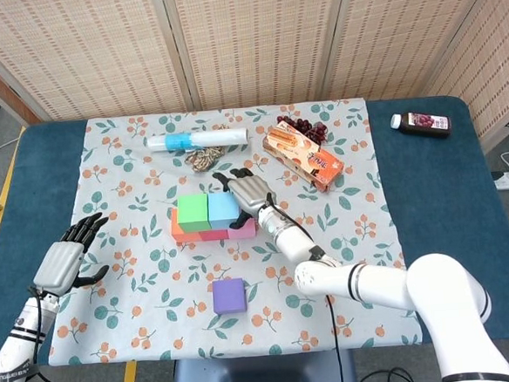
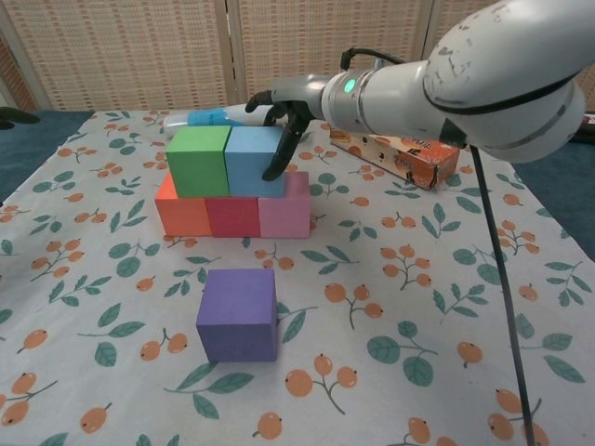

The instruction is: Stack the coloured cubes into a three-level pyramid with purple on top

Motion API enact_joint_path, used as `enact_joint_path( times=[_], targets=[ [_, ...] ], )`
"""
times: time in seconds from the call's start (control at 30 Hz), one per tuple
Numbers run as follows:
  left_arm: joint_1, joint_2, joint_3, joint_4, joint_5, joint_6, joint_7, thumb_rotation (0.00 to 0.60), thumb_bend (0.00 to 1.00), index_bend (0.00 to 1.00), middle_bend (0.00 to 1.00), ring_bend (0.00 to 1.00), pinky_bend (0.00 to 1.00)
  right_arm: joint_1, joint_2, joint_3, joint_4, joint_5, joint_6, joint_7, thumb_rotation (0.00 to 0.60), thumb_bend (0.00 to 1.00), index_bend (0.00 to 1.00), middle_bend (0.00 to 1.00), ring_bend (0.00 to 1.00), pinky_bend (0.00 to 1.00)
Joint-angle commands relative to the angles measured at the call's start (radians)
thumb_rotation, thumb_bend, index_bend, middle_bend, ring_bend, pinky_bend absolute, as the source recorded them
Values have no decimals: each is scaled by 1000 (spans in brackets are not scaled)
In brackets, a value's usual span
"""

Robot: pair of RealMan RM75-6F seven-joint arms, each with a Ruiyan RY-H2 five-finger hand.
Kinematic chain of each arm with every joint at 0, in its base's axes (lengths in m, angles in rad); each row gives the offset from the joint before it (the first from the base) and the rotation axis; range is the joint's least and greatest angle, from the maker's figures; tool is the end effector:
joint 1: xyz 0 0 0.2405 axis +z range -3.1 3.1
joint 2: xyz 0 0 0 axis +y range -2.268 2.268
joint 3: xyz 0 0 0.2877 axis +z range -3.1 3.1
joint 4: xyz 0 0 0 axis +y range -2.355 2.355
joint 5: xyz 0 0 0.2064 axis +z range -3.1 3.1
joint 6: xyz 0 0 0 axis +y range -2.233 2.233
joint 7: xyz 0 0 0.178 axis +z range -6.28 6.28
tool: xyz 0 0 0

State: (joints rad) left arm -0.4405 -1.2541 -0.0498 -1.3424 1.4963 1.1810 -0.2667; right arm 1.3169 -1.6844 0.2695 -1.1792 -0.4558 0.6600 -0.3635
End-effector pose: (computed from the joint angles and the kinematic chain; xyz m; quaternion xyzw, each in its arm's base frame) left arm -0.3074 0.3407 0.1102 -0.6746 -0.4093 -0.4116 0.4561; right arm -0.0022 -0.4932 -0.0760 0.7382 -0.4630 0.3489 0.3449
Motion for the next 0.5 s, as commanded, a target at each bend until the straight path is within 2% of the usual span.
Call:
enact_joint_path(
  times=[0.03, 0.5],
  targets=[
    [0, 0, 0, 0, 1, 0, 1, 600, 316, 33, 0, 0, 127, -2, 1, 1, -3, -4, 2, 1, 600, 5, 0, 201, 0, 0],
    [-9, 4, -4, -7, 0, -7, 13, 600, 316, 27, 0, 0, 127, -19, 27, 8, -50, -28, 20, 12, 600, 0, 0, 133, 0, 0]
  ],
)
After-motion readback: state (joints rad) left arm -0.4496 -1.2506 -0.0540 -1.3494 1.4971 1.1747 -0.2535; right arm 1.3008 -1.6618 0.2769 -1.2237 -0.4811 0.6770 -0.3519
